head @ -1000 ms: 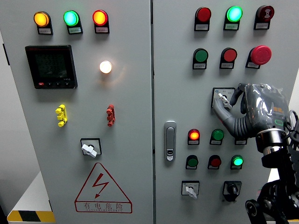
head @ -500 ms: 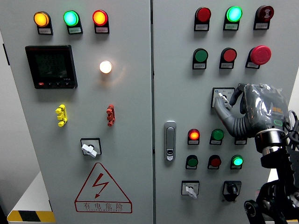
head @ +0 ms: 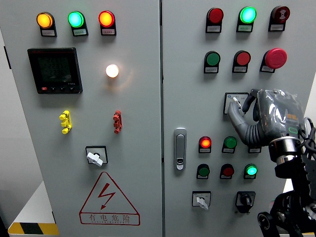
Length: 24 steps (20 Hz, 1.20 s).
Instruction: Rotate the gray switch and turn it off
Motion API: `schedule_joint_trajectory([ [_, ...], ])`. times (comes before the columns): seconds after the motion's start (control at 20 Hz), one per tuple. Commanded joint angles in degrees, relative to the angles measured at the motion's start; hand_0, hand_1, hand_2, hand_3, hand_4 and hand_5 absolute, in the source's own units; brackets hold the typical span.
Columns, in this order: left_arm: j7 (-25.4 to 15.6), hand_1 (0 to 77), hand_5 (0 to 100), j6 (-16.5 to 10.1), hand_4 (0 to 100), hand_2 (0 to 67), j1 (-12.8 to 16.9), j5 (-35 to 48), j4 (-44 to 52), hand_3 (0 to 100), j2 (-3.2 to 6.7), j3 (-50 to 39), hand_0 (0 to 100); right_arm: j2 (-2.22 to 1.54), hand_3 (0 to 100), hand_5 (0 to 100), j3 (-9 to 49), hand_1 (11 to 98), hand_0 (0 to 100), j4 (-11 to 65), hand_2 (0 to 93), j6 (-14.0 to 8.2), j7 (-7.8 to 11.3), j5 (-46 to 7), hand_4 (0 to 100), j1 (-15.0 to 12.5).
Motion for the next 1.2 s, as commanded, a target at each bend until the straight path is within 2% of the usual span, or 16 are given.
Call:
schedule_joint_trajectory([
  [0.0, 0.00, 0.0, 12, 0.00, 10, 13.2, 0.00, -0.03, 0.00, 18, 0.00, 0.00, 0, 0.00, 97, 99, 0.01, 36.8, 72, 0.04, 71.2, 0.00, -0.09, 0.00, 100, 0.00],
  [0.45, 0.00, 0.0, 12, 0.00, 10, 13.2, 0.00, -0.03, 0.00, 18, 0.00, 0.00, 0, 0.00, 98, 98, 0.01, 35.0, 78, 0.39, 73.0, -0.44, 0.00, 0.00, 100, 0.08],
  [0.6, 0.00, 0.0, 12, 0.00, 10, 13.2, 0.00, -0.03, 0.00, 18, 0.00, 0.00, 0, 0.00, 98, 98, 0.01, 34.6, 78, 0.57, 72.4, -1.40, 0.00, 0.00, 100, 0.08],
  [0.7, 0.00, 0.0, 12, 0.00, 10, 13.2, 0.00, -0.03, 0.00, 18, 0.00, 0.00, 0, 0.00, 99, 98, 0.01, 33.9, 79, 0.92, 71.0, -2.54, 0.09, 0.00, 95, -0.27],
  [0.85, 0.00, 0.0, 12, 0.00, 10, 13.2, 0.00, -0.03, 0.00, 18, 0.00, 0.00, 0, 0.00, 100, 98, 0.01, 33.3, 80, 2.32, 69.8, -2.90, 0.09, 0.00, 94, -0.88],
  [0.95, 0.00, 0.0, 12, 0.00, 10, 13.2, 0.00, -0.03, 0.00, 18, 0.00, 0.00, 0, 0.00, 100, 98, 0.01, 32.5, 81, 3.72, 67.8, -2.98, 0.18, 0.00, 84, -1.75],
  [1.05, 0.00, 0.0, 12, 0.00, 10, 13.2, 0.00, 0.06, 0.00, 18, 0.00, 0.00, 0, 0.00, 100, 99, 0.10, 32.1, 82, 5.66, 66.5, -3.25, 0.26, 0.09, 79, -2.90],
  [1.15, 0.00, 0.0, 12, 0.00, 10, 13.2, 0.00, -0.03, 0.00, 18, 0.00, 0.00, 0, 0.00, 92, 98, 0.10, 31.7, 82, 9.08, 61.5, -3.25, 0.53, 0.18, 77, -4.91],
])
